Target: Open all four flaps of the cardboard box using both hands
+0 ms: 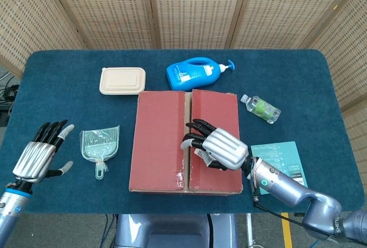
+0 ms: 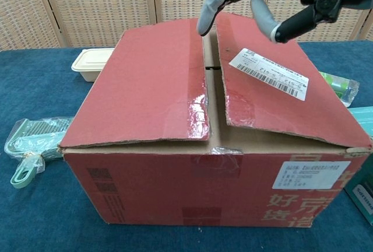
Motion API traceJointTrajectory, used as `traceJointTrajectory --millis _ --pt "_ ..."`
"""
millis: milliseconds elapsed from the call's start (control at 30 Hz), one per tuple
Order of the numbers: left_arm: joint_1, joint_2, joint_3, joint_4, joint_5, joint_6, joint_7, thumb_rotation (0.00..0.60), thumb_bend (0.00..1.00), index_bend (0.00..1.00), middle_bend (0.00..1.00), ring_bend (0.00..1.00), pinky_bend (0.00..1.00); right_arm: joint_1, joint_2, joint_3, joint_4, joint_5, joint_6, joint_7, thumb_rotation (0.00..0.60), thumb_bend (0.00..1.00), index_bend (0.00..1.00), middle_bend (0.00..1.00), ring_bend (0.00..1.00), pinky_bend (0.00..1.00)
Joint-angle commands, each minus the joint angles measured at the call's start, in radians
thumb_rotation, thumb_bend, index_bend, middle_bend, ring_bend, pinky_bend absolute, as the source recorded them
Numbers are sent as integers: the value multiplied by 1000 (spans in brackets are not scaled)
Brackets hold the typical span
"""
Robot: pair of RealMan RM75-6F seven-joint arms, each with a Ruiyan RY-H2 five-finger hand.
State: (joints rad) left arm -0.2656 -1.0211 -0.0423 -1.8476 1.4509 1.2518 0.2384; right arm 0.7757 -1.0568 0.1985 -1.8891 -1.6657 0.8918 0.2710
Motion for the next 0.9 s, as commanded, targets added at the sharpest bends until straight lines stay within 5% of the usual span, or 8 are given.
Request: traceJointTrajectory --millis 33,900 --pt "0 -3 0 3 -4 0 -2 513 298 38 0 0 0 16 -18 0 11 22 -17 -31 600 981 287 271 0 0" --pt "3 6 15 8 -31 -10 -64 513 299 38 0 0 0 50 -67 -26 59 114 -36 -131 600 981 325 300 0 0"
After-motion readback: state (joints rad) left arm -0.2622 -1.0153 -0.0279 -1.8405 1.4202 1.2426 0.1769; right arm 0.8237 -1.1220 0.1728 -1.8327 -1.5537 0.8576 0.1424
